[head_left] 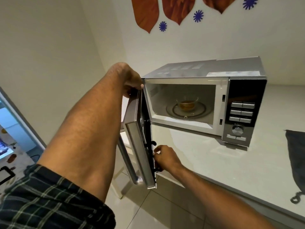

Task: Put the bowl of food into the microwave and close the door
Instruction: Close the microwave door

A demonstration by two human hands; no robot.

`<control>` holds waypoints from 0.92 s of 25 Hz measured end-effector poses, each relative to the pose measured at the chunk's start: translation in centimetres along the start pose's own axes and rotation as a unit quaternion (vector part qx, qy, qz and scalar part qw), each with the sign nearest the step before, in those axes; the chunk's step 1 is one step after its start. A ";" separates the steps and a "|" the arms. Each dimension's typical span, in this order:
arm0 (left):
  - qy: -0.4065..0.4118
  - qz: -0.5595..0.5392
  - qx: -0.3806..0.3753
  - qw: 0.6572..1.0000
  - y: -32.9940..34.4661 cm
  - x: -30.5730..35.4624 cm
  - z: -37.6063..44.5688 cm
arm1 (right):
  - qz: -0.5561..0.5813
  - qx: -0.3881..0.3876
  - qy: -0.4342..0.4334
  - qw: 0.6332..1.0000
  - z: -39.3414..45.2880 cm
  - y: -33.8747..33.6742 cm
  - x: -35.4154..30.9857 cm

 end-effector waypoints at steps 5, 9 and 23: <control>0.078 0.048 0.030 0.995 1.7 1.6 0.1 | -0.068 0.143 -0.056 0.986 -1.5 -10.0 -1.5; 0.155 0.097 0.075 0.980 3.3 3.5 -0.7 | 0.056 0.264 -0.173 0.947 -3.0 -17.7 -4.5; 0.299 -0.347 0.334 0.824 11.9 3.3 -3.7 | -0.261 0.356 -0.289 0.849 -6.8 -27.3 -8.8</control>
Point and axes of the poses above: each hand's wrist, its own z-axis towards the middle knuckle, its own y-axis out of the palm, x = y × z, the point moved 6 cm from there along z, towards the middle knuckle, and after that the axes turned 11 degrees about -z, right-handed, at the moved point
